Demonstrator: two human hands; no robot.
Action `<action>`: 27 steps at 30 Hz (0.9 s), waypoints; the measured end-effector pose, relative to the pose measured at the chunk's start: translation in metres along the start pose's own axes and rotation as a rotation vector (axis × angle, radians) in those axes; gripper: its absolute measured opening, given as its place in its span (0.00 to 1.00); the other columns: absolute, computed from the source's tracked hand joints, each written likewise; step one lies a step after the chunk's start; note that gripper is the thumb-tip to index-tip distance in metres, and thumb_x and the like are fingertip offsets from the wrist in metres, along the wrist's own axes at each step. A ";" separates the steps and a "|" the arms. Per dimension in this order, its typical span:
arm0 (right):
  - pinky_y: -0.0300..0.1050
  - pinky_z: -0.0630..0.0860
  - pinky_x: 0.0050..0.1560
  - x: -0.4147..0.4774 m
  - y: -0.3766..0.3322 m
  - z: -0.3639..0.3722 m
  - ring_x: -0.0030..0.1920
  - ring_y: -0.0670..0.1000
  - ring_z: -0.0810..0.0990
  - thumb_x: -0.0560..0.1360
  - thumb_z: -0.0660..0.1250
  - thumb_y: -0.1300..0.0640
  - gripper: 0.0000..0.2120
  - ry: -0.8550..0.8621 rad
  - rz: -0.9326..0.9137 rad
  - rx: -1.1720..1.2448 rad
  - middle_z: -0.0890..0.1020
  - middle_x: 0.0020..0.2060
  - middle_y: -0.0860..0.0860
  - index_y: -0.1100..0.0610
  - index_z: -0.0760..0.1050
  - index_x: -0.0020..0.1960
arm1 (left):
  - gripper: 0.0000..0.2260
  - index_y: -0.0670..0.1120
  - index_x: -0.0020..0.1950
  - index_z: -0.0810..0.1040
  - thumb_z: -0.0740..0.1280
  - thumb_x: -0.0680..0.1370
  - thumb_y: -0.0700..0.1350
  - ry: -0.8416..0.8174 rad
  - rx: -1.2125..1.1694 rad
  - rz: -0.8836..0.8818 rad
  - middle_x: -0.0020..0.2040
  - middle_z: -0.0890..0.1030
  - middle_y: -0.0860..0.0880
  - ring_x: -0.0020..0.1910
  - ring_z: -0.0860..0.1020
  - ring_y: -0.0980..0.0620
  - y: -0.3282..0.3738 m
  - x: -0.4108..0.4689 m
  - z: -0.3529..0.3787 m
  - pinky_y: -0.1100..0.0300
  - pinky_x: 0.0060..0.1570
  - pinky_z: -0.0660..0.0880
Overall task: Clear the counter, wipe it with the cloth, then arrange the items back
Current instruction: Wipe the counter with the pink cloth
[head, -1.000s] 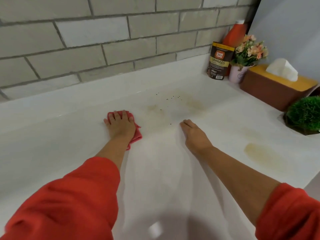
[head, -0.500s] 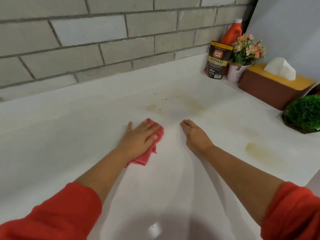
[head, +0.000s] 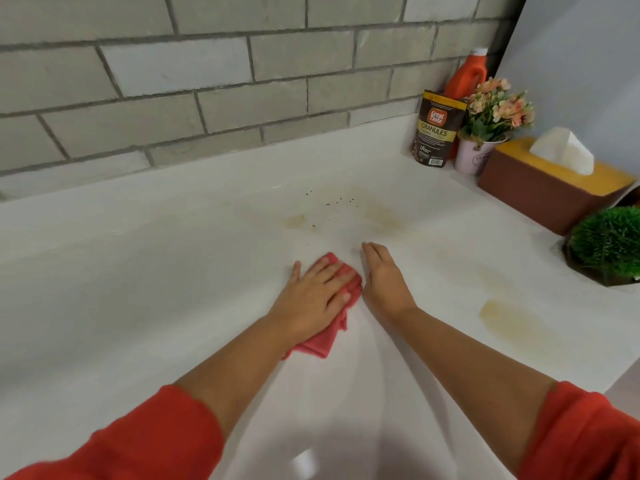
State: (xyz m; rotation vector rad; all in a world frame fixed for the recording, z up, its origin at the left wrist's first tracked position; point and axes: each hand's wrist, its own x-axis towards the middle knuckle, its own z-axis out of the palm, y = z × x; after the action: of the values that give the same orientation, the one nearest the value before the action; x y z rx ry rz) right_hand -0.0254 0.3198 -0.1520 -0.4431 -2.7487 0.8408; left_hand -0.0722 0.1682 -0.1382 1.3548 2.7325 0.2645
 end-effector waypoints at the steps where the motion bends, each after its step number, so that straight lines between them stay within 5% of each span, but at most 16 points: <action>1: 0.37 0.57 0.71 0.000 0.000 -0.001 0.72 0.52 0.62 0.75 0.54 0.72 0.27 -0.004 0.005 0.000 0.64 0.71 0.54 0.62 0.59 0.73 | 0.24 0.57 0.75 0.55 0.45 0.80 0.59 -0.010 0.005 0.026 0.77 0.54 0.56 0.76 0.46 0.57 -0.008 -0.010 -0.001 0.44 0.73 0.41; 4: 0.34 0.65 0.51 0.006 0.002 -0.005 0.61 0.54 0.70 0.70 0.54 0.74 0.21 -0.059 -0.010 -0.107 0.73 0.58 0.54 0.63 0.73 0.59 | 0.31 0.59 0.75 0.57 0.38 0.73 0.64 0.018 -0.011 -0.052 0.77 0.56 0.57 0.76 0.48 0.60 -0.046 -0.017 -0.007 0.43 0.72 0.42; 7: 0.40 0.63 0.40 0.024 0.004 -0.013 0.52 0.57 0.72 0.73 0.56 0.72 0.10 -0.061 -0.048 -0.201 0.70 0.44 0.52 0.63 0.74 0.45 | 0.23 0.55 0.75 0.58 0.46 0.80 0.58 0.093 -0.059 -0.326 0.77 0.56 0.55 0.76 0.49 0.57 -0.089 0.003 -0.013 0.40 0.71 0.44; 13: 0.42 0.70 0.52 0.024 0.006 -0.008 0.59 0.54 0.69 0.71 0.55 0.74 0.23 -0.012 -0.122 -0.237 0.72 0.57 0.54 0.61 0.72 0.63 | 0.21 0.50 0.74 0.60 0.48 0.81 0.51 0.176 -0.020 -0.637 0.75 0.60 0.47 0.75 0.54 0.46 -0.117 0.063 -0.014 0.38 0.71 0.49; 17: 0.37 0.66 0.55 0.026 0.005 -0.008 0.60 0.53 0.67 0.70 0.54 0.74 0.25 -0.010 -0.119 -0.237 0.71 0.59 0.52 0.60 0.71 0.64 | 0.21 0.50 0.75 0.58 0.47 0.82 0.51 0.139 -0.007 -0.571 0.76 0.58 0.47 0.75 0.53 0.46 -0.106 0.088 -0.014 0.40 0.71 0.48; 22: 0.39 0.66 0.57 0.025 0.007 -0.009 0.61 0.54 0.67 0.71 0.54 0.75 0.25 -0.015 -0.129 -0.219 0.71 0.59 0.53 0.61 0.71 0.65 | 0.21 0.53 0.75 0.58 0.50 0.82 0.52 0.063 -0.023 -0.189 0.76 0.58 0.52 0.76 0.50 0.52 -0.053 0.072 -0.008 0.44 0.72 0.45; 27: 0.37 0.66 0.57 0.026 0.008 -0.008 0.60 0.53 0.67 0.71 0.54 0.75 0.25 -0.008 -0.133 -0.218 0.71 0.59 0.52 0.60 0.71 0.64 | 0.31 0.58 0.74 0.60 0.41 0.73 0.65 0.087 -0.096 -0.128 0.75 0.59 0.58 0.75 0.50 0.61 -0.070 0.017 -0.012 0.45 0.72 0.38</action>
State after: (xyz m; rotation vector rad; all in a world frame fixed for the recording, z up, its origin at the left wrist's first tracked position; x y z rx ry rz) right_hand -0.0452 0.3386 -0.1469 -0.2908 -2.8521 0.5147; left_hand -0.1388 0.1387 -0.1393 1.1658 2.8213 0.4492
